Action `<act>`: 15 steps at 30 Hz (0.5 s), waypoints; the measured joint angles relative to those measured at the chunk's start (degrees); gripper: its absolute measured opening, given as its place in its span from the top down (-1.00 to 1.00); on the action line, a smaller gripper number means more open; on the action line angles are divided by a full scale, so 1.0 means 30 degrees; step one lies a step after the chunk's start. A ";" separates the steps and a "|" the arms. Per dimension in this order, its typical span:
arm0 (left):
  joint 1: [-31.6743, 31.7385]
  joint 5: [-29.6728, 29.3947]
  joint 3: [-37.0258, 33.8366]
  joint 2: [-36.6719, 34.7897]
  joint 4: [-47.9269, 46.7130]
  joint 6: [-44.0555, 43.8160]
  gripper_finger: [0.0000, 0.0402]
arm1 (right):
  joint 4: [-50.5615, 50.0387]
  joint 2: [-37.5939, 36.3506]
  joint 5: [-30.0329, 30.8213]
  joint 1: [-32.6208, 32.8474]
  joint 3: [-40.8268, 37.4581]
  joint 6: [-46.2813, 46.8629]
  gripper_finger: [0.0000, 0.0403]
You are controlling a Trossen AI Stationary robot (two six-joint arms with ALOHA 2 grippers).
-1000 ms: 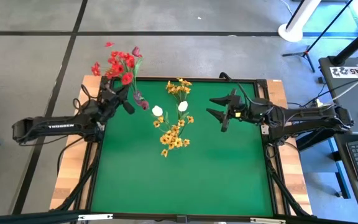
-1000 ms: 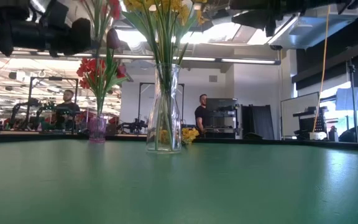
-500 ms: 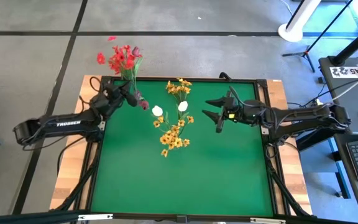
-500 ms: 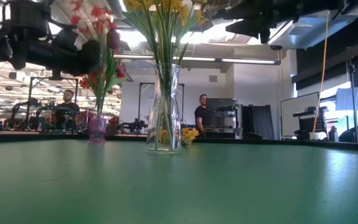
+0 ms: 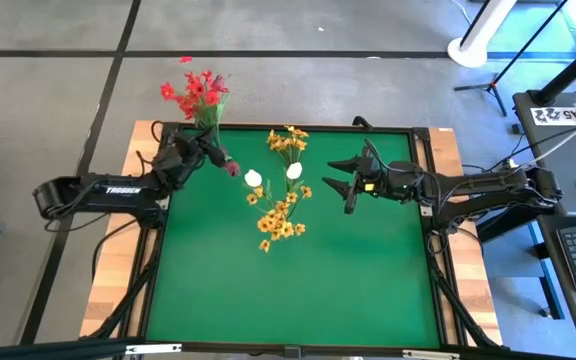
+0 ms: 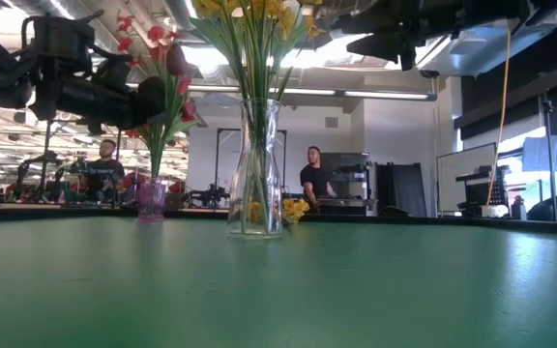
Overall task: Sort flowers into vase by color
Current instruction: Put the red flowers into the pink vase
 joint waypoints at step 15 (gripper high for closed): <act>-0.0136 -0.1864 -0.0006 0.2145 0.1085 0.0552 1.00 | 0.0007 0.0000 -0.0342 0.0004 0.0000 0.0000 -0.12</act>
